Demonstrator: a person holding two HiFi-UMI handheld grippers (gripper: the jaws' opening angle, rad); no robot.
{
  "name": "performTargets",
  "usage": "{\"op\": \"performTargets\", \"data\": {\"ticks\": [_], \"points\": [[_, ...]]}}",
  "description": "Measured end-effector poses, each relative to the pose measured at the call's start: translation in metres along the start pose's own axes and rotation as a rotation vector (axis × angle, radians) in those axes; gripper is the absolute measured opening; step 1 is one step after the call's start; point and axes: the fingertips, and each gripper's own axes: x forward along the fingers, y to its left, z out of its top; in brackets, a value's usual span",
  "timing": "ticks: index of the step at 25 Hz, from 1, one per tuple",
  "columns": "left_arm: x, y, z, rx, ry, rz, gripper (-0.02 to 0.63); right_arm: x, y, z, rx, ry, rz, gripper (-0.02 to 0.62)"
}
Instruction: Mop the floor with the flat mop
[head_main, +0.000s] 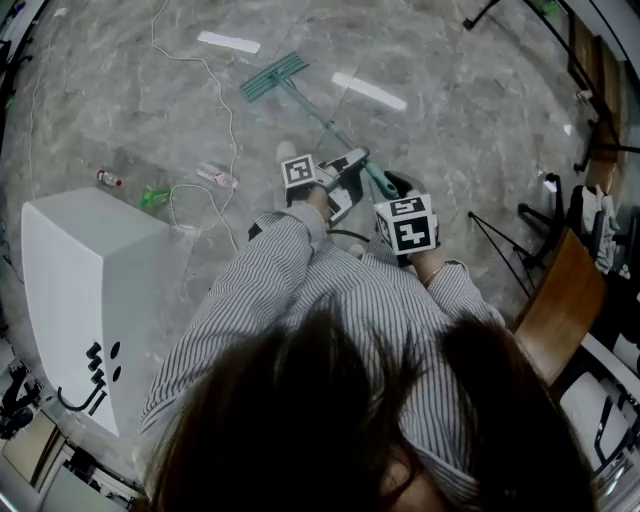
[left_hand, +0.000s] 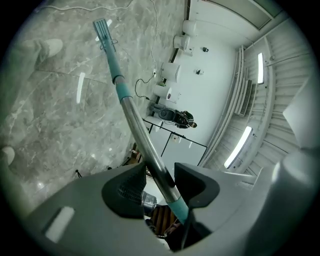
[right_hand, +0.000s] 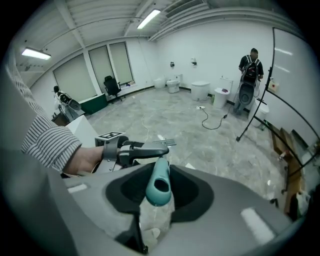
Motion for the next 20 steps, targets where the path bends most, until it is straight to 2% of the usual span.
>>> {"op": "performTargets", "data": {"ticks": [5, 11, 17, 20], "points": [[0.003, -0.061, 0.131, -0.017, -0.005, 0.018, 0.185, 0.073, 0.016, 0.125, 0.013, -0.030, -0.034, 0.110], [-0.005, -0.134, 0.285, 0.030, 0.022, 0.079, 0.195, 0.162, 0.052, 0.270, -0.024, -0.041, -0.023, 0.110], [-0.016, -0.181, 0.440, 0.111, -0.062, 0.143, 0.198, 0.246, 0.079, 0.397, -0.116, -0.035, -0.011, 0.110], [-0.012, -0.217, 0.485, 0.074, -0.122, 0.114, 0.198, 0.276, 0.085, 0.448, -0.180, -0.029, 0.005, 0.110]]}}
